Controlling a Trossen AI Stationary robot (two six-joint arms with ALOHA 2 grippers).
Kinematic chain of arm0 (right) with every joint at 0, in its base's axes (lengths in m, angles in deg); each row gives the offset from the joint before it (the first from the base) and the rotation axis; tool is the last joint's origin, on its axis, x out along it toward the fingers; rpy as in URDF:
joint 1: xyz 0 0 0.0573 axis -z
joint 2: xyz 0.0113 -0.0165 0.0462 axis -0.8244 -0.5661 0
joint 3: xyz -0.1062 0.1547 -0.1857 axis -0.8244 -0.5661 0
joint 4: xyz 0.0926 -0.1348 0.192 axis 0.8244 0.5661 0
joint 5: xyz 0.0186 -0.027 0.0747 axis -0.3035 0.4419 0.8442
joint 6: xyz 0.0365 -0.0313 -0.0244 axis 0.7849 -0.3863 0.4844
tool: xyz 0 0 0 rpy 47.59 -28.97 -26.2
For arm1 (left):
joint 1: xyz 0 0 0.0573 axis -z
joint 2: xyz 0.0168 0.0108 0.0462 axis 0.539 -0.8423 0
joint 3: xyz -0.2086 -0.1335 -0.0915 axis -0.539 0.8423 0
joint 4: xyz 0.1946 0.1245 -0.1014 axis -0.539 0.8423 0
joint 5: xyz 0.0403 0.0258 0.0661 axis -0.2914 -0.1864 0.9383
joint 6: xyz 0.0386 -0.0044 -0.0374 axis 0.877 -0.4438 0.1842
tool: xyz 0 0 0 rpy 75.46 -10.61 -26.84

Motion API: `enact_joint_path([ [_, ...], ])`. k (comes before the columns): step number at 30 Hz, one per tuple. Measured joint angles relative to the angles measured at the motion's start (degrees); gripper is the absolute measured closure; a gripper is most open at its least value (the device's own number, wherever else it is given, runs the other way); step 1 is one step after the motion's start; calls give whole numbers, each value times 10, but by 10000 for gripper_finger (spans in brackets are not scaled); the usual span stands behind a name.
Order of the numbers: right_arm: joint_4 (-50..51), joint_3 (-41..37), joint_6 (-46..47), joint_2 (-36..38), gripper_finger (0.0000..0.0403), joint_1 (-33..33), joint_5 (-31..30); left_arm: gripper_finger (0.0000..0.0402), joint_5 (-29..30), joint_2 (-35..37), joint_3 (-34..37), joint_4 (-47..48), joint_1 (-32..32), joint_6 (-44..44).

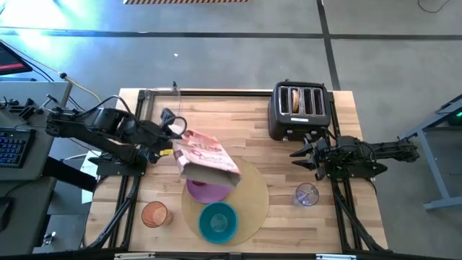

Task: Arrange a breakfast setting
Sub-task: Pour the cereal from the red cereal box into the blue bowl

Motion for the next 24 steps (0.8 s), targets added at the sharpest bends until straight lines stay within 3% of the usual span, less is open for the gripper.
enact_joint_path([
  [24,0,0,0,0,288,0,0,401,161,-68,-4,3,153,113],
])
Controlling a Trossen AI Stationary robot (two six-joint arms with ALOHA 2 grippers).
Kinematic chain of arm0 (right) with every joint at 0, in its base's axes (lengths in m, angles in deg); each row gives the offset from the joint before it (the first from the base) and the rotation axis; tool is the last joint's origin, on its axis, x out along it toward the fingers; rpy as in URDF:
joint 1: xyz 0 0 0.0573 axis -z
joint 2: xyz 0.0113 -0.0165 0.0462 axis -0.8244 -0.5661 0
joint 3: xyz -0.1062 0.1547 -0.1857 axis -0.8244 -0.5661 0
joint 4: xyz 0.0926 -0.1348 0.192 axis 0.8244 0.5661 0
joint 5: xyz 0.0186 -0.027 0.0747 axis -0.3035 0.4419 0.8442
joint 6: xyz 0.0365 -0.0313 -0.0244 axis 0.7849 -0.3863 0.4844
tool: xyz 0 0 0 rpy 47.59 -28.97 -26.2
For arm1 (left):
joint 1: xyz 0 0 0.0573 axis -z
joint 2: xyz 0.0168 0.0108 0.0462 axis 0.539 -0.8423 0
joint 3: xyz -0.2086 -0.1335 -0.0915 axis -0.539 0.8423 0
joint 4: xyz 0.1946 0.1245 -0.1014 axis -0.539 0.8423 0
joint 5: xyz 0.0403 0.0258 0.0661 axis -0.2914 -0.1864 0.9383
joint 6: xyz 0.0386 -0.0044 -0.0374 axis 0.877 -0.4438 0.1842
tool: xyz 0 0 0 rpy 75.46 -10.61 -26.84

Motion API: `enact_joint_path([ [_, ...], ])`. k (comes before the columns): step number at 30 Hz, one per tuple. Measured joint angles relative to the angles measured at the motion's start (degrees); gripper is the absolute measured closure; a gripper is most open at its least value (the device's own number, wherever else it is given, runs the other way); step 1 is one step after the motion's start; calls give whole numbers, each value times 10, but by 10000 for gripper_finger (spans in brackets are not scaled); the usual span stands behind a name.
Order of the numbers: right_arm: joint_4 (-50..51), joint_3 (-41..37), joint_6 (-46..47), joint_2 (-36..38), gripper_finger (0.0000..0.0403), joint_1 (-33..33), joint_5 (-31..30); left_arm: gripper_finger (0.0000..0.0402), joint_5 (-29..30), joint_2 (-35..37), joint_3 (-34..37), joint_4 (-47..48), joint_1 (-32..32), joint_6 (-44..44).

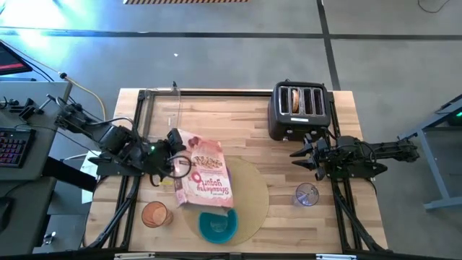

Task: Arrange a breakfast setting
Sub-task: Pour the cereal from the red cereal box into the blue bowl

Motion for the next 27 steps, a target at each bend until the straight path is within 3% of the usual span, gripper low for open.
enact_joint_path([
  [18,0,0,0,0,288,0,0,401,97,-49,0,-1,63,65],
  [27,0,0,0,0,288,0,0,401,115,-49,0,-5,103,78],
])
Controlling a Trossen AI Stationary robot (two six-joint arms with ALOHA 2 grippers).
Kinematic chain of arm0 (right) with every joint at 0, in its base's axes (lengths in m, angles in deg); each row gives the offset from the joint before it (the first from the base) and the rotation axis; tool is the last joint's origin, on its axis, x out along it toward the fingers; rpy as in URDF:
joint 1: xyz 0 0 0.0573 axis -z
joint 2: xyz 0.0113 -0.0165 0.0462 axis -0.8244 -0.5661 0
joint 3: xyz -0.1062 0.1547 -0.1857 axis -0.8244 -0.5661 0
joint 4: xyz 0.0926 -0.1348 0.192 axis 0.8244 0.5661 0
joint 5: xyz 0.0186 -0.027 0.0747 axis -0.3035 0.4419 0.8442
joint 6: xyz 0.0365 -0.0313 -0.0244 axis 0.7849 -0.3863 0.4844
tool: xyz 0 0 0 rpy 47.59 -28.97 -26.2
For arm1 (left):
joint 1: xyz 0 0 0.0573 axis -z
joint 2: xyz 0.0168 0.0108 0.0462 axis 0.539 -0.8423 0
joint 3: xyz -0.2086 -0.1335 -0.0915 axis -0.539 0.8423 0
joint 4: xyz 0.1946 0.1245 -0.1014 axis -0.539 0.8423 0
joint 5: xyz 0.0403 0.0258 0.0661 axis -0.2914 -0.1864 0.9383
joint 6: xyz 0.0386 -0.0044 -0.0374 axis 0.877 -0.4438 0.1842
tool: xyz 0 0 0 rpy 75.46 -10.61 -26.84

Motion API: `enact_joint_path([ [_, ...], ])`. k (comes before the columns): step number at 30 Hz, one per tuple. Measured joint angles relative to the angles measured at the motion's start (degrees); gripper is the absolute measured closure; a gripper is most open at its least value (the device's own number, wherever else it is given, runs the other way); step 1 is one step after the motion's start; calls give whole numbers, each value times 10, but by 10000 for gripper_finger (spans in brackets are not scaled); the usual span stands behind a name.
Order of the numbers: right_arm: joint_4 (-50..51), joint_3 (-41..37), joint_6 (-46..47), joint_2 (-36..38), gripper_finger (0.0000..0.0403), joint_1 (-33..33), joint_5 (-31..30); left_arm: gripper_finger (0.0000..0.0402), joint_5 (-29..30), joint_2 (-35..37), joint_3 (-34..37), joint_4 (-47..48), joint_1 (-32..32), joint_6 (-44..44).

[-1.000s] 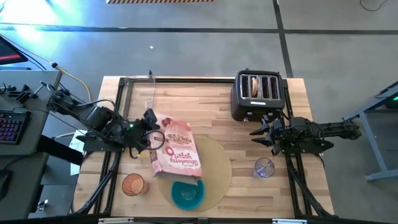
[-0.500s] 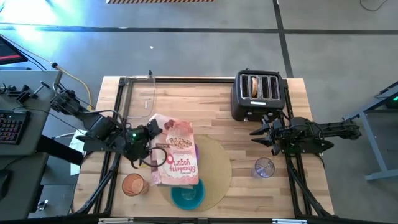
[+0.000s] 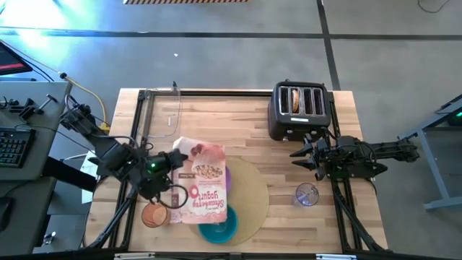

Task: Arrange a breakfast setting
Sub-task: Pour the cereal from the red cereal box into the blue bowl

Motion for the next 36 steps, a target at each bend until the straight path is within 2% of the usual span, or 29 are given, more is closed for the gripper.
enact_joint_path([
  [15,0,0,0,0,288,0,0,401,44,-17,1,-2,15,54],
  [28,0,0,0,-1,288,0,0,401,109,-70,1,-2,30,54],
  [36,0,0,0,-1,288,0,0,402,131,-92,1,-2,53,54],
])
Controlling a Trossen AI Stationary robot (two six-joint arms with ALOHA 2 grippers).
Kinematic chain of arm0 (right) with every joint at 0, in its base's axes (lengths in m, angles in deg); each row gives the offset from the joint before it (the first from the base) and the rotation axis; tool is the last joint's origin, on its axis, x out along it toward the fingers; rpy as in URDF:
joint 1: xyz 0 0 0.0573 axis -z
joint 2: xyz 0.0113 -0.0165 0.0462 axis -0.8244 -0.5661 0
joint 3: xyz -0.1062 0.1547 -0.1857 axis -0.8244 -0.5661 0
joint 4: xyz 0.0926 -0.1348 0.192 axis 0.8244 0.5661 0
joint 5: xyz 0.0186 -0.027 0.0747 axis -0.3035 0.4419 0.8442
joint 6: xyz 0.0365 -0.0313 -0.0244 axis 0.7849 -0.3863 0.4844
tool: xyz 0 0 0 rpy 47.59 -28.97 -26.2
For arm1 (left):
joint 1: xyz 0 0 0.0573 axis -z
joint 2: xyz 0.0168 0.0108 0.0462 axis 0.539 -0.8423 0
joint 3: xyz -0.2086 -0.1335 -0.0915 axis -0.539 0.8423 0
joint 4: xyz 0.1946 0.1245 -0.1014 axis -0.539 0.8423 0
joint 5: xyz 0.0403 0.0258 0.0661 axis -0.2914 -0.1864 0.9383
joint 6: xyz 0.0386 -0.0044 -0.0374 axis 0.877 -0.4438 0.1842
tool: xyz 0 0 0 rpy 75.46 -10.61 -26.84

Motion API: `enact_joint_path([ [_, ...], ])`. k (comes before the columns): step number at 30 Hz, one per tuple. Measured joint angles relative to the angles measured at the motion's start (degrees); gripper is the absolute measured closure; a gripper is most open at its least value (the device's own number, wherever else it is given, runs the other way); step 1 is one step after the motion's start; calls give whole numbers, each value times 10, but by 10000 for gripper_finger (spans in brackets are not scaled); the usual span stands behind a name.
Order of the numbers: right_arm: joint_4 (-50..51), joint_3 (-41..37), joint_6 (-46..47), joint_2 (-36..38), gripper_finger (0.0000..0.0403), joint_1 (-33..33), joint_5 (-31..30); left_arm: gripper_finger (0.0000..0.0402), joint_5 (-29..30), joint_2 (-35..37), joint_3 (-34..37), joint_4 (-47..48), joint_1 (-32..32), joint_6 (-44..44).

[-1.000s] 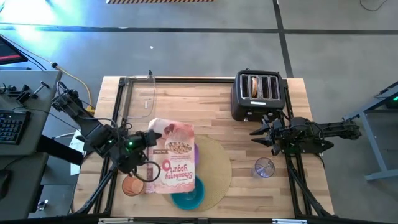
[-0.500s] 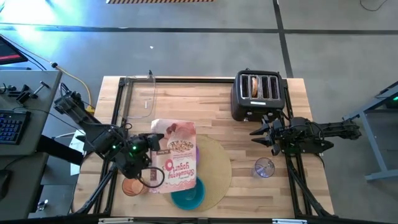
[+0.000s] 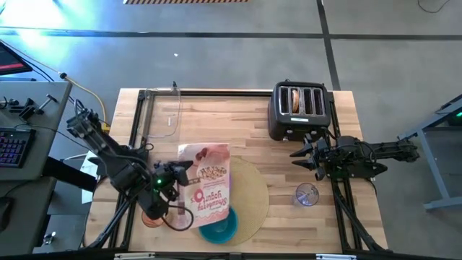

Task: Arrange a breakfast setting
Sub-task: Pour the cereal from the red cereal box into the blue bowl

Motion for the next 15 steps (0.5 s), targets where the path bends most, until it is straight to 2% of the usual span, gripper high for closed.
enact_joint_path([
  [15,0,0,0,0,288,0,0,402,45,0,0,-1,43,13],
])
